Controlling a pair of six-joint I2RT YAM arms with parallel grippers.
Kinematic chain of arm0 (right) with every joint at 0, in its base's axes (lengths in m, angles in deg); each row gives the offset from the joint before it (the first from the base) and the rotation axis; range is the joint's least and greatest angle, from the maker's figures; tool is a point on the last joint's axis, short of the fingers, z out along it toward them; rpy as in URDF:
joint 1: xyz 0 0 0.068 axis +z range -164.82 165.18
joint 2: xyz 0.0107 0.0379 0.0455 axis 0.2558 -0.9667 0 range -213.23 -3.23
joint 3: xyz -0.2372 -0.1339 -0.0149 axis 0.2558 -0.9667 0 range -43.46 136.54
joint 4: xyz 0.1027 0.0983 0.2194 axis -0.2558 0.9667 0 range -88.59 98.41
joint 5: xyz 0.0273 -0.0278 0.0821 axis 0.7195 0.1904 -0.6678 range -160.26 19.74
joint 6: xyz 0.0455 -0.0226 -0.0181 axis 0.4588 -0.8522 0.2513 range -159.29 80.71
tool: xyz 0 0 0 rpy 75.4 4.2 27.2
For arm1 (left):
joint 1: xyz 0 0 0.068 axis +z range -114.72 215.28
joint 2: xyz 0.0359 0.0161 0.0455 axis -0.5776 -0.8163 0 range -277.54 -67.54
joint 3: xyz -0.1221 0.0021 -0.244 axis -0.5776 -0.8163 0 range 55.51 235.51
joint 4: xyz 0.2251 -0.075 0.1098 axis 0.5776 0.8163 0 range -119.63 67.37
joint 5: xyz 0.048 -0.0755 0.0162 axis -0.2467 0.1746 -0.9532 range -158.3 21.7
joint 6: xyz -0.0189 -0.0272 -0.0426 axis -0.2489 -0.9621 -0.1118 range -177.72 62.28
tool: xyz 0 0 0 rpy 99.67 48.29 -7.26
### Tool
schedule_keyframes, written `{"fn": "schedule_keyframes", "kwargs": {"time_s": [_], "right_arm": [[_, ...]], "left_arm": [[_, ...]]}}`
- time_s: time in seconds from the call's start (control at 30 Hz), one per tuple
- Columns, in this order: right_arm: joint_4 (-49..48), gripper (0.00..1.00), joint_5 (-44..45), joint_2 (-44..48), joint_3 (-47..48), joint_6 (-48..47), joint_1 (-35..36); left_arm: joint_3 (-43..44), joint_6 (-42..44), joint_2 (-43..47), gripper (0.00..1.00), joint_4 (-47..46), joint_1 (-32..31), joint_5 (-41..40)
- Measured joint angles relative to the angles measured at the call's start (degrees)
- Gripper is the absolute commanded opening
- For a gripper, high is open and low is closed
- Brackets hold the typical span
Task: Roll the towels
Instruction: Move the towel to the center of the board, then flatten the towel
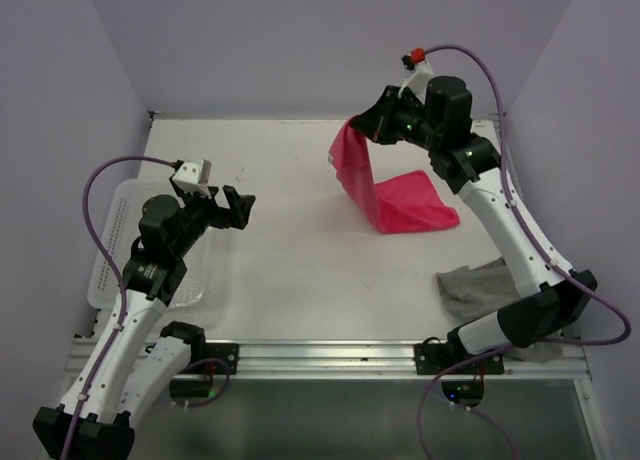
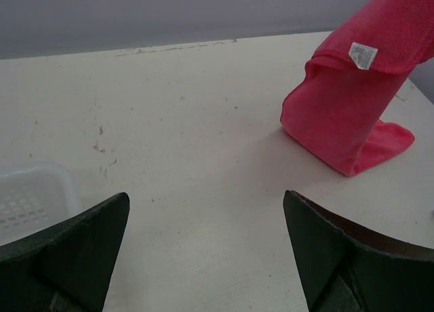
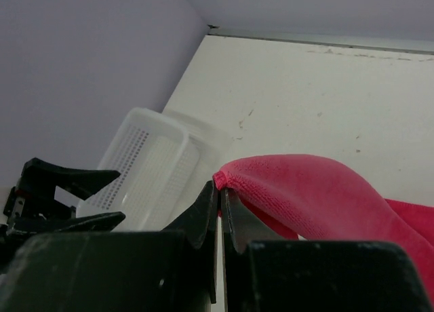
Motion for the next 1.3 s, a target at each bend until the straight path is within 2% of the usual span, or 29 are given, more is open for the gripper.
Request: {"fn": "schedule_keyframes", "kwargs": {"time_s": [0.2,0.23,0.27,0.33,0.37,0.5,0.6,0.67,0.87,1.03,1.13,1.3], "right_arm": [[-5.6,0.02,-1.7,-2.2,-8.5,1.0,4.7],[-6.2,0.25,-1.8,-3.3,-10.1,1.2,5.5],[-6.3,0.33,-2.2,-4.4,-11.0,1.6,6.2],[-6.2,0.39,-3.2,-7.7,-12.3,0.9,8.2],[-6.0,0.46,-3.6,-9.4,-12.3,0.5,9.2],[-4.3,0.46,-3.7,-11.4,-14.2,-0.7,11.4],[-3.2,0.51,-1.8,-10.6,-14.7,-1.7,11.0],[-2.8,0.51,-0.8,-9.7,-14.8,-2.1,10.1],[-2.6,0.36,2.1,-4.9,-19.4,-1.3,3.3],[-0.8,0.34,6.6,-1.9,-25.9,0.4,-6.1],[0.8,0.29,9.1,-1.7,-28.3,2.0,-12.1],[3.7,0.29,14.5,-3.2,-27.3,2.6,-17.1]], "left_arm": [[0.0,0.0,0.3,1.0,0.0,0.0,0.0],[0.0,0.0,0.3,1.0,0.0,0.0,0.0],[0.0,0.0,0.3,1.0,0.0,0.0,0.0],[0.0,0.0,0.3,1.0,0.0,0.0,0.0],[0.0,0.0,0.3,1.0,0.0,0.0,0.0],[0.0,0.0,0.4,1.0,0.0,0.0,0.0],[0.0,0.0,0.4,1.0,0.0,0.0,0.0],[-0.1,0.0,0.3,1.0,0.0,0.0,0.3],[-0.1,-0.5,-2.5,1.0,-0.9,0.0,2.7],[-0.1,-3.2,-9.9,0.97,-1.6,-1.2,5.8],[-0.1,-5.7,-14.2,0.95,-1.0,-3.5,6.7],[-0.2,-10.1,-15.5,0.94,-1.5,-8.5,6.1]]}}
